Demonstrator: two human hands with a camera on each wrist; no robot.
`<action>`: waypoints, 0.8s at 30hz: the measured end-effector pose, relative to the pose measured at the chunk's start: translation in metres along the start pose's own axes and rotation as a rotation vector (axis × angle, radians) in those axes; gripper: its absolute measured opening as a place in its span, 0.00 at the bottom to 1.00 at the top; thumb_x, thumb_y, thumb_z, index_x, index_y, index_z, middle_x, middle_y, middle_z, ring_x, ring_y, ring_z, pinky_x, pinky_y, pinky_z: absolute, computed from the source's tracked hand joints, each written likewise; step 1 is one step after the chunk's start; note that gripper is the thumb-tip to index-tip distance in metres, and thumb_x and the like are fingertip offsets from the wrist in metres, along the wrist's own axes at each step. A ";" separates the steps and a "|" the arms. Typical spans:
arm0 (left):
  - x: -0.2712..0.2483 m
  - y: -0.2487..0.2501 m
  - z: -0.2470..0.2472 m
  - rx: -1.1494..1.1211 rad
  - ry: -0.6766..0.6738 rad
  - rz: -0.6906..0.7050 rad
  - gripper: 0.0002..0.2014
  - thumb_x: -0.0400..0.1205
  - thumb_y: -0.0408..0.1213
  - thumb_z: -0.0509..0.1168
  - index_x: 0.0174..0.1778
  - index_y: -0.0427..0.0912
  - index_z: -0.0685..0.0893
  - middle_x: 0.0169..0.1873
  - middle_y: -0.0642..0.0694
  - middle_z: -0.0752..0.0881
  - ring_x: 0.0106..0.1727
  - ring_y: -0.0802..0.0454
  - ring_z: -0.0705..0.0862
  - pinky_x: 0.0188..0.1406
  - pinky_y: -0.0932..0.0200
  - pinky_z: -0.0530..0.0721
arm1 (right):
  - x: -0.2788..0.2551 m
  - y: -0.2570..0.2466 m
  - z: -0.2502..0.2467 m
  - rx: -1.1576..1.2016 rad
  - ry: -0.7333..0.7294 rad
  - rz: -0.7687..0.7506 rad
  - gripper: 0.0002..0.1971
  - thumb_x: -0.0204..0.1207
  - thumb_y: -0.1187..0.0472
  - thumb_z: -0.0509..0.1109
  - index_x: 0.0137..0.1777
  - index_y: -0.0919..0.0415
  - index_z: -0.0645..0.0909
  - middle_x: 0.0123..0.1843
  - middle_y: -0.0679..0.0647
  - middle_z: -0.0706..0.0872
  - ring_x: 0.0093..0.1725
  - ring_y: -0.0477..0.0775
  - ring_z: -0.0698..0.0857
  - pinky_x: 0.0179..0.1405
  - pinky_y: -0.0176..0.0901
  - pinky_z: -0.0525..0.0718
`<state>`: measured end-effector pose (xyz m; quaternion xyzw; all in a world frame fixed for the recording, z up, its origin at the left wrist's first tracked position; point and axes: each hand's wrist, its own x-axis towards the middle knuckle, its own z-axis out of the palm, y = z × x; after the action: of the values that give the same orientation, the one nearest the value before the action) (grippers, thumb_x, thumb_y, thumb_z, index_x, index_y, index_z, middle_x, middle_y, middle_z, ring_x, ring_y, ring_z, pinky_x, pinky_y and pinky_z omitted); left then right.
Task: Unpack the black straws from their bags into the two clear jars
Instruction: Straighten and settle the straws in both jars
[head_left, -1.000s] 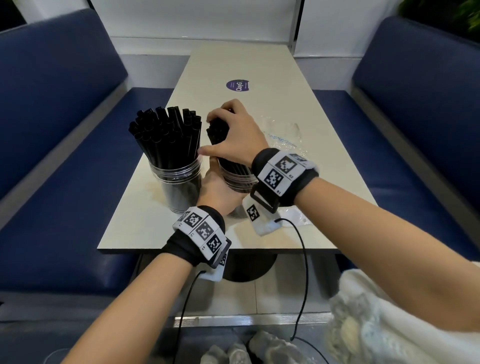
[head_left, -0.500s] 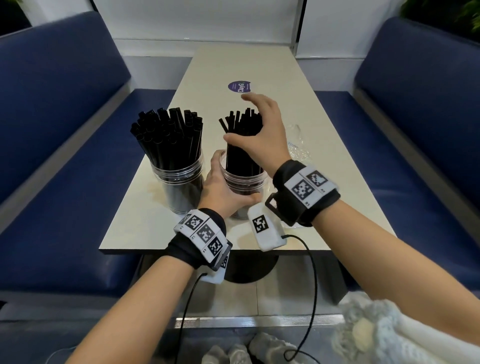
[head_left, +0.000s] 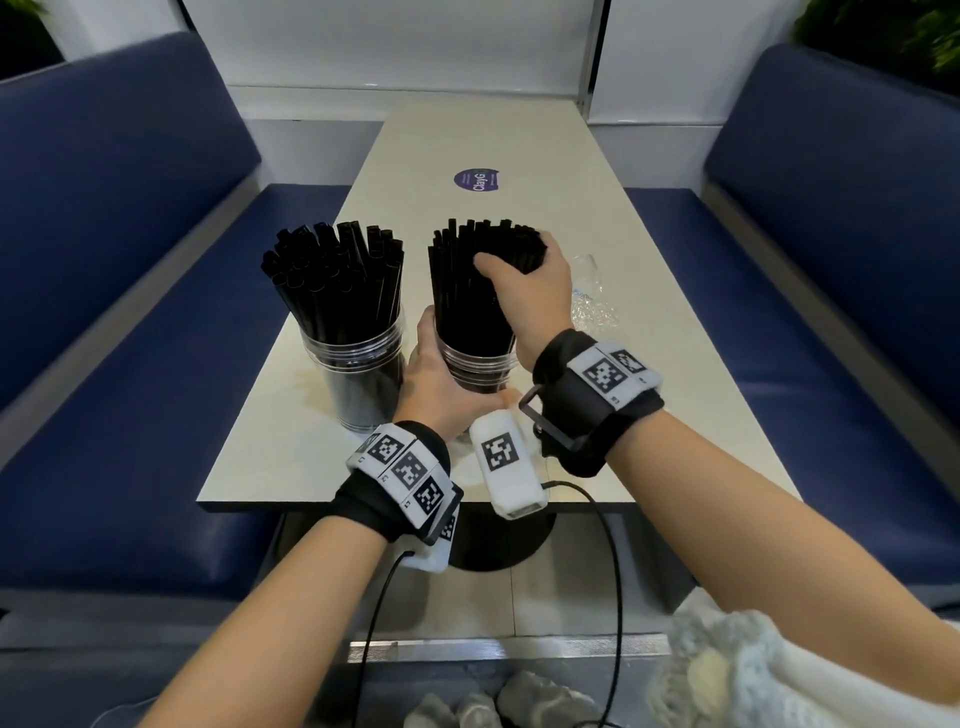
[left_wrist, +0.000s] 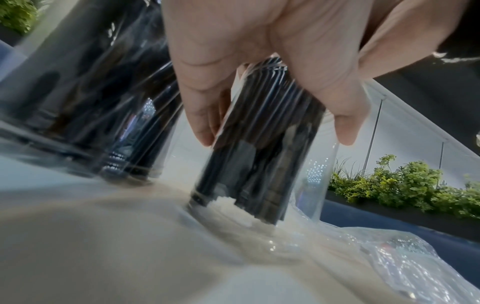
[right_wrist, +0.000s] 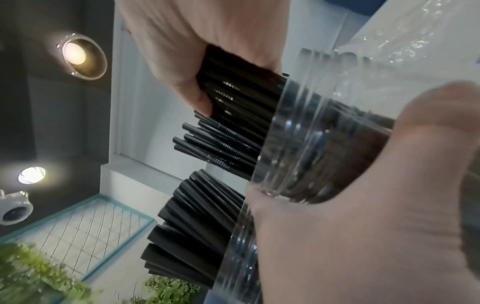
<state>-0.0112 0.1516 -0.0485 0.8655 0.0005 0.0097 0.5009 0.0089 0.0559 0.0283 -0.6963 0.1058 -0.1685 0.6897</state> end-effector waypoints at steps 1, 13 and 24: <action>0.000 0.000 0.000 0.008 -0.003 0.002 0.60 0.57 0.49 0.82 0.79 0.58 0.49 0.72 0.45 0.74 0.73 0.47 0.72 0.72 0.45 0.74 | -0.002 0.001 -0.003 0.009 0.007 0.006 0.10 0.70 0.66 0.71 0.48 0.57 0.75 0.44 0.51 0.83 0.50 0.56 0.84 0.60 0.57 0.84; 0.000 0.001 -0.001 0.011 -0.030 -0.022 0.61 0.58 0.46 0.82 0.79 0.58 0.47 0.74 0.42 0.71 0.75 0.45 0.70 0.74 0.45 0.71 | 0.009 -0.039 -0.006 -0.753 -0.151 -0.574 0.26 0.71 0.46 0.69 0.68 0.54 0.75 0.73 0.55 0.74 0.75 0.56 0.68 0.75 0.49 0.64; 0.001 0.001 0.000 0.010 -0.022 -0.031 0.59 0.57 0.46 0.83 0.76 0.63 0.50 0.69 0.43 0.75 0.71 0.46 0.73 0.71 0.46 0.74 | 0.037 -0.042 0.020 -1.313 -0.426 -0.465 0.11 0.76 0.56 0.61 0.51 0.57 0.82 0.57 0.55 0.84 0.60 0.62 0.81 0.61 0.56 0.69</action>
<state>-0.0100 0.1515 -0.0475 0.8678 0.0086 -0.0076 0.4968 0.0471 0.0608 0.0734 -0.9887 -0.1021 -0.0732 0.0820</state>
